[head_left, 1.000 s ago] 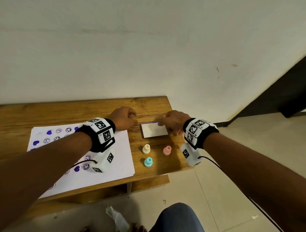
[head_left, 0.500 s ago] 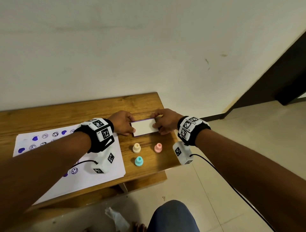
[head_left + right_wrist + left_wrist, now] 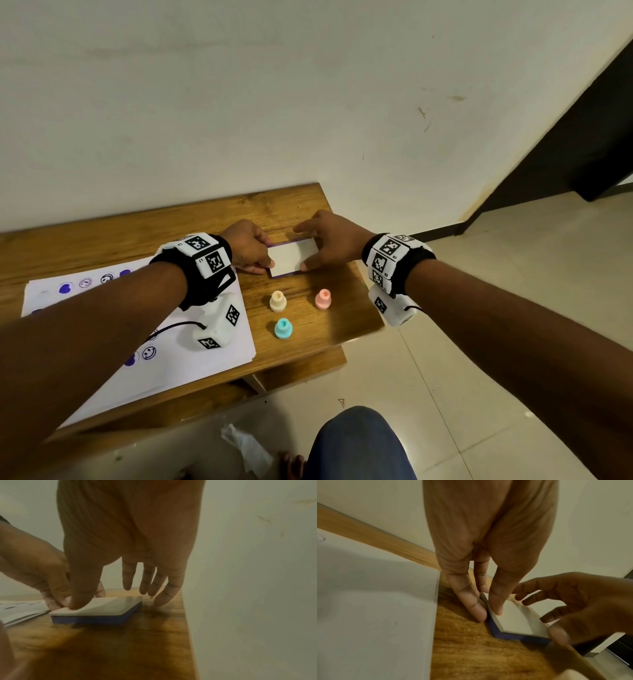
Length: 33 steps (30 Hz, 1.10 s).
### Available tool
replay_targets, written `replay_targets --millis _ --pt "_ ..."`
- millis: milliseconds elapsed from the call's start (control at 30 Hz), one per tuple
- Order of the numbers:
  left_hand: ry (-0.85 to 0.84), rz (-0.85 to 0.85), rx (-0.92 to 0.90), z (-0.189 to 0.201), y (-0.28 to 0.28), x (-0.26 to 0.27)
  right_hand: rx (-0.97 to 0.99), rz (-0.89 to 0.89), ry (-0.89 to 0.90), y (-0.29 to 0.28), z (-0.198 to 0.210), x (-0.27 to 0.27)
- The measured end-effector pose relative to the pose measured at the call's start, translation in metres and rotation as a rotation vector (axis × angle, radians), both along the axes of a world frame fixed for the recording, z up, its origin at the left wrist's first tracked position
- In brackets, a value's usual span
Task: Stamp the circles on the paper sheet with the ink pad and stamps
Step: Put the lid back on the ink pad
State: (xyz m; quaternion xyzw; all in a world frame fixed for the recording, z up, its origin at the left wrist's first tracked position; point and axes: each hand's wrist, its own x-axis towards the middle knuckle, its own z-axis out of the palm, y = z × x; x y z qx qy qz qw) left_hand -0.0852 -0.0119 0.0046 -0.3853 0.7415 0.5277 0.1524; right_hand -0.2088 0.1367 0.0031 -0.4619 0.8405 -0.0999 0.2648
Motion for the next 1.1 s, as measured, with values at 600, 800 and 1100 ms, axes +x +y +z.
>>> replay_targets --millis 600,800,1100 --pt "-0.020 -0.156 -0.080 0.006 0.003 0.001 0.143 0.215 0.225 -0.026 0.004 -0.001" --pt "-0.007 -0.402 -0.490 0.003 0.004 0.000 0.103 0.168 0.203 -0.019 0.003 0.001" --pt "-0.023 -0.454 -0.510 0.003 0.001 -0.004 0.155 0.216 0.248 -0.025 0.009 0.003"
